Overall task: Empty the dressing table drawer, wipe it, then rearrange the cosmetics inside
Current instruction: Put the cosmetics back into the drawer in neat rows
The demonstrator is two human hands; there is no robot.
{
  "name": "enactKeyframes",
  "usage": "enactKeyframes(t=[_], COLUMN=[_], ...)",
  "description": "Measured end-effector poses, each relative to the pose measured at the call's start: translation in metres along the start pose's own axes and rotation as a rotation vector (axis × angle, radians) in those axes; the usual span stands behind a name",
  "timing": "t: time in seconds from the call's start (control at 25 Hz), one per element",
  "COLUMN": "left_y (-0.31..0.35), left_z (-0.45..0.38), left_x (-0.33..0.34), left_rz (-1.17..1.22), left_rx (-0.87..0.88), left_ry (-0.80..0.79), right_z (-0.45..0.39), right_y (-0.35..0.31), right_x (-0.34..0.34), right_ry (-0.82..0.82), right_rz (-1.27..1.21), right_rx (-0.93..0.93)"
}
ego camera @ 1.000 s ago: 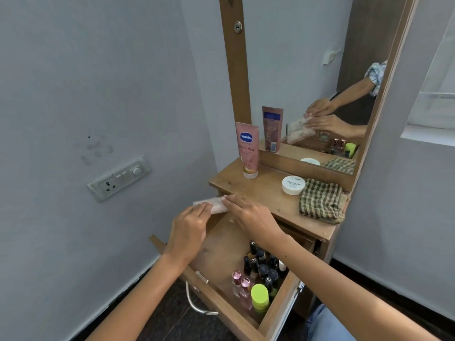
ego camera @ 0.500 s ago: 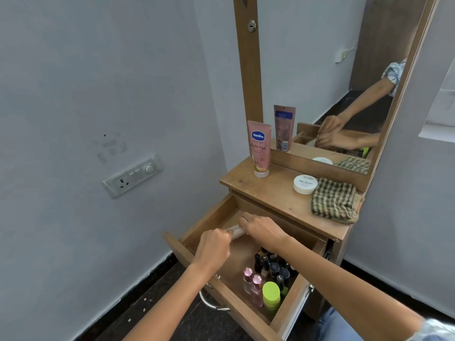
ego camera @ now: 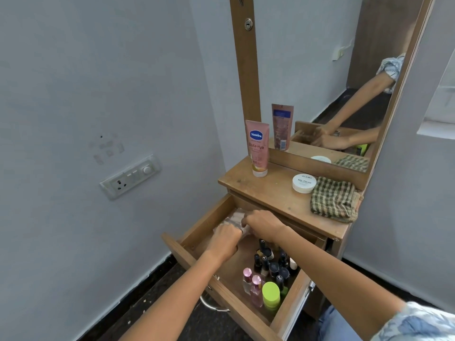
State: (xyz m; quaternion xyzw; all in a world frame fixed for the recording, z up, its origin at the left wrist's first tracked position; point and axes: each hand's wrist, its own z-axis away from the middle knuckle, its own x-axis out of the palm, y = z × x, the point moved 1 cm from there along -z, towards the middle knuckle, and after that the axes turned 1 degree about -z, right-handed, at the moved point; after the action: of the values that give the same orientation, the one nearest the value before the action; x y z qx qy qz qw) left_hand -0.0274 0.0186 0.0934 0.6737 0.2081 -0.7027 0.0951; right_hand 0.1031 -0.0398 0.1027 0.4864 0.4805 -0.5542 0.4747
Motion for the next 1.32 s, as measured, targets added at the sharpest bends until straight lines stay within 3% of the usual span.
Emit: enactKeyframes(t=[0.28, 0.48, 0.68, 0.84, 0.96, 1.12, 1.32], left_y=[0.008, -0.006, -0.009, -0.007, -0.008, 0.006, 0.024], left_z=[-0.013, -0.013, -0.009, -0.011, -0.007, 0.001, -0.001], left_x=[0.016, 0.030, 0.031, 0.024, 0.014, -0.003, -0.009], left_rz=[-0.047, 0.087, 0.095, 0.083, 0.347, 0.866, 0.787], left_rx=[0.116, 0.047, 0.009, 0.006, -0.037, -0.086, -0.052], left_ry=[-0.083, -0.028, 0.001, -0.078, -0.080, 0.080, 0.048], right_z=[0.017, 0.038, 0.060, 0.067, 0.070, 0.072, 0.077], right_y=[0.016, 0.019, 0.013, 0.004, 0.000, 0.000, 0.007], right_x=[-0.007, -0.018, -0.019, -0.013, -0.006, -0.001, -0.003], right_ry=[0.048, 0.038, 0.154, 0.118, 0.085, 0.054, 0.047], right_rz=[-0.242, -0.336, -0.355, -0.348, -0.329, -0.332, -0.260], right_rx=[0.063, 0.004, 0.131, 0.250, 0.306, 0.320, 0.291])
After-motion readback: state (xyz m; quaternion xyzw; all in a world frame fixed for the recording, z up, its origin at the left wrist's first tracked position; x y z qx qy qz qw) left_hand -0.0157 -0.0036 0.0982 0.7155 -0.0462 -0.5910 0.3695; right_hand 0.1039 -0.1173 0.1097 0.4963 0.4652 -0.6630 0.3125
